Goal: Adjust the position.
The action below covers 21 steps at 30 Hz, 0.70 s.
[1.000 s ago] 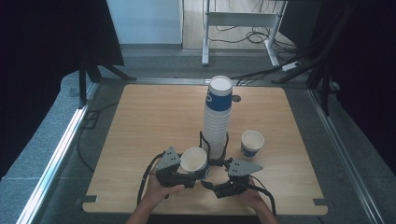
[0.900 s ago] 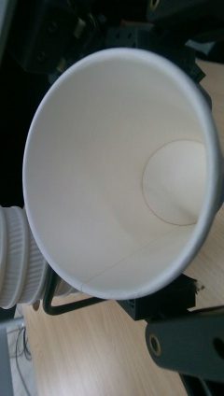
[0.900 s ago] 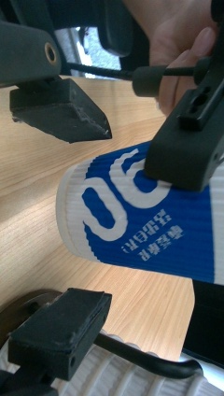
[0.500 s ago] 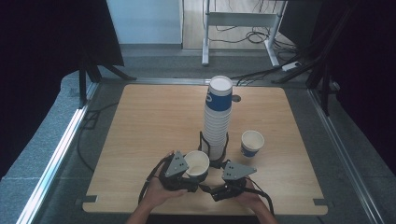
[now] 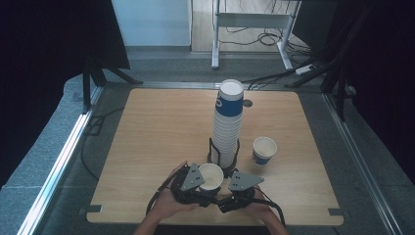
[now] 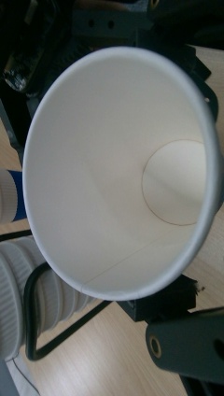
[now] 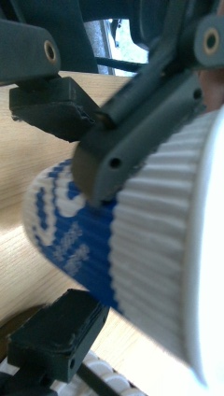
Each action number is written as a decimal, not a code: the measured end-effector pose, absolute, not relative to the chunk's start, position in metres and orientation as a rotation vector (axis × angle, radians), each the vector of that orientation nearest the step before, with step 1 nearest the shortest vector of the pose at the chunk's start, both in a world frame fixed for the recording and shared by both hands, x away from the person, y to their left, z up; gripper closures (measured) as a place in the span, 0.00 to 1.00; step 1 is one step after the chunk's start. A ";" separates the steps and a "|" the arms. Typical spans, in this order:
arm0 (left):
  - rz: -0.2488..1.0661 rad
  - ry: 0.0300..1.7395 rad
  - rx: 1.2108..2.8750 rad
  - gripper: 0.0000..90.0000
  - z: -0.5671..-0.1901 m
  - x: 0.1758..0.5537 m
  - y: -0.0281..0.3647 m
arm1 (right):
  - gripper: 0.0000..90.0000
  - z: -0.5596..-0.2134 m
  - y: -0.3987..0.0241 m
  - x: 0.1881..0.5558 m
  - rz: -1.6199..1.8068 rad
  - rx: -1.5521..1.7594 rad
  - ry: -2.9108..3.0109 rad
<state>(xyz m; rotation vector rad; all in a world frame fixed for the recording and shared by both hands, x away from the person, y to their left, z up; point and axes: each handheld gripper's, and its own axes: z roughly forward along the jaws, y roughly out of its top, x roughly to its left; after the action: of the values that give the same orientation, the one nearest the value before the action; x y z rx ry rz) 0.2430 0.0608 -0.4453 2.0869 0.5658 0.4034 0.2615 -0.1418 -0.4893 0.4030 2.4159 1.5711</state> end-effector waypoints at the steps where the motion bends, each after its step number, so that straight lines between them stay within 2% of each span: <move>1: 0.399 0.563 2.086 0.22 -0.446 0.243 0.060 | 0.20 -0.489 -0.141 0.261 1.573 0.398 2.418; 4: 0.380 0.550 2.087 0.22 -0.446 0.243 0.059 | 0.23 -0.490 -0.138 0.260 1.564 0.388 2.411; 5: 0.379 0.550 2.087 0.22 -0.446 0.243 0.059 | 0.27 -0.491 -0.137 0.260 1.557 0.381 2.407; 10: 0.380 0.563 2.067 0.21 -0.448 0.243 0.058 | 0.29 -0.491 -0.138 0.259 1.531 0.374 2.396; 14: 0.377 0.600 2.037 0.11 -0.445 0.241 0.059 | 0.29 -0.490 -0.139 0.260 1.523 0.374 2.396; 17: 0.342 0.615 1.975 0.11 -0.436 0.239 0.064 | 0.29 -0.489 -0.143 0.261 1.543 0.395 2.386; 21: 0.375 0.618 1.914 0.10 -0.426 0.235 0.074 | 0.29 -0.488 -0.147 0.264 1.560 0.439 2.353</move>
<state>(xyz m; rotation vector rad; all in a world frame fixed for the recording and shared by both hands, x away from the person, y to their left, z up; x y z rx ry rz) 0.2354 0.0740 -0.4261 1.9142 0.6178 0.3748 0.2643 -0.1471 -0.4884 0.4390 2.3528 1.5602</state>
